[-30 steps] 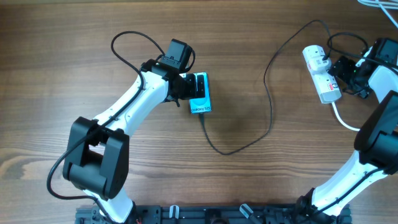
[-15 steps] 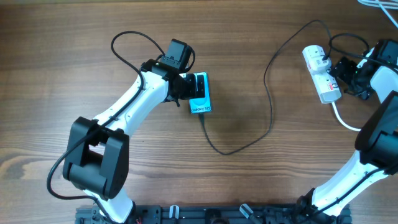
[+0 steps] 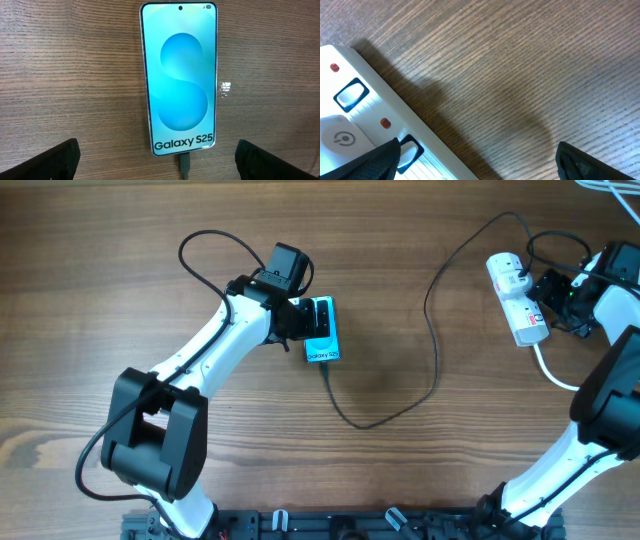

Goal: Plug charger to phone and switch on socket

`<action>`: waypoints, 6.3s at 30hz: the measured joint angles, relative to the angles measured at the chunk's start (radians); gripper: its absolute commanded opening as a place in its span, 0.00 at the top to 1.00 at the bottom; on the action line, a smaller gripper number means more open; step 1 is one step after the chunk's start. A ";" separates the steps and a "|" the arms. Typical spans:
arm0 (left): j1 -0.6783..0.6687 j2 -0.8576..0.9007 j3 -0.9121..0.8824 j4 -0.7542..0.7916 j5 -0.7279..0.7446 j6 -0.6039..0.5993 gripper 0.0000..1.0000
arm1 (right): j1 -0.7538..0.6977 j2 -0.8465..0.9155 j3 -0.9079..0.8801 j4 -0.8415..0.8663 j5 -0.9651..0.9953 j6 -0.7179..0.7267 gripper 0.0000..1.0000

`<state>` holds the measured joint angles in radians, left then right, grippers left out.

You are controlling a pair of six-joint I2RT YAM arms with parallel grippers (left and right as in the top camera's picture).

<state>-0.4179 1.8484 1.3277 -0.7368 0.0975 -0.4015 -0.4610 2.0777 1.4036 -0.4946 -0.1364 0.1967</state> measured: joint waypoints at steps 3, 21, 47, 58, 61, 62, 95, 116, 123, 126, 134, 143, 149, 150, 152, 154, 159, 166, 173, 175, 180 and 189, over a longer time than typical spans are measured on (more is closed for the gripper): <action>0.000 0.000 0.000 0.000 0.000 0.000 0.00 | -0.001 0.000 0.000 -0.006 -0.002 0.000 0.00; 0.000 0.000 0.000 0.000 0.000 0.000 0.00 | 0.005 0.000 0.006 -0.037 -0.012 0.000 0.00; 0.000 0.000 0.000 0.000 0.000 0.000 0.00 | 0.018 -0.014 0.082 -0.315 0.037 -0.203 0.00; 0.000 0.000 0.000 0.000 0.000 0.000 0.00 | 0.019 -0.127 0.095 -0.307 -0.075 -0.255 0.00; 0.000 0.000 0.000 0.000 0.000 0.000 0.00 | 0.019 -0.127 0.094 -0.309 -0.081 -0.275 0.00; 0.000 0.000 0.000 0.000 0.000 0.000 0.00 | 0.019 -0.127 0.089 -0.307 -0.081 -0.279 0.00; 0.000 0.000 0.000 0.000 0.000 0.000 0.00 | 0.081 -0.127 -0.009 -0.064 0.040 -0.385 0.00; 0.000 -0.297 0.000 -0.021 -0.071 0.001 0.00 | 0.081 -0.127 -0.009 -0.063 0.040 -0.385 0.00; 0.000 -0.327 -0.045 0.175 -0.123 0.056 0.00 | 0.081 -0.127 -0.009 -0.061 0.040 -0.385 0.00; 0.000 -0.332 -0.147 0.265 -0.122 0.061 0.00 | 0.081 -0.127 -0.009 -0.061 0.040 -0.385 0.00; 0.000 -0.376 -0.342 0.381 -0.115 0.068 0.00 | 0.081 -0.127 -0.009 -0.061 0.040 -0.385 0.00; 0.000 -0.480 -0.389 0.371 -0.111 0.068 0.00 | 0.081 -0.127 -0.009 -0.061 0.040 -0.385 0.00; 0.021 -0.580 -0.551 0.435 -0.106 0.068 0.00 | 0.081 -0.127 -0.009 -0.062 0.040 -0.385 0.00; 0.032 -0.599 -0.588 0.468 -0.107 0.067 0.00 | 0.081 -0.127 -0.009 -0.061 0.040 -0.385 0.00; 0.049 -0.637 -0.660 0.540 -0.106 0.068 0.00 | 0.081 -0.127 -0.009 -0.062 0.040 -0.385 0.00; 0.064 -0.685 -0.744 0.599 -0.100 0.068 0.00 | 0.081 -0.127 -0.009 -0.061 0.040 -0.385 0.00; 0.091 -0.713 -0.902 0.729 -0.092 0.025 0.00 | 0.081 -0.127 -0.009 -0.061 0.040 -0.385 0.00; 0.182 -0.759 -1.040 0.843 -0.024 -0.021 0.00 | 0.081 -0.127 -0.009 -0.061 0.040 -0.385 0.00; 0.248 -0.862 -1.251 1.038 0.009 -0.097 0.00 | 0.081 -0.127 -0.009 -0.061 0.040 -0.385 0.00; 0.248 -0.921 -1.308 1.065 0.009 -0.113 0.00 | 0.081 -0.127 -0.009 -0.061 0.040 -0.385 0.00; 0.248 -1.050 -1.317 0.902 0.009 -0.121 0.00 | 0.081 -0.127 -0.009 -0.061 0.040 -0.385 0.00; 0.235 -1.416 -1.318 0.664 -0.048 -0.074 0.00 | 0.081 -0.127 -0.009 -0.058 0.040 -0.385 0.00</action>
<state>-0.1829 0.4324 0.0093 -0.0727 0.0494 -0.4759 -0.3801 1.9503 1.3945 -0.5526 -0.0959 -0.1886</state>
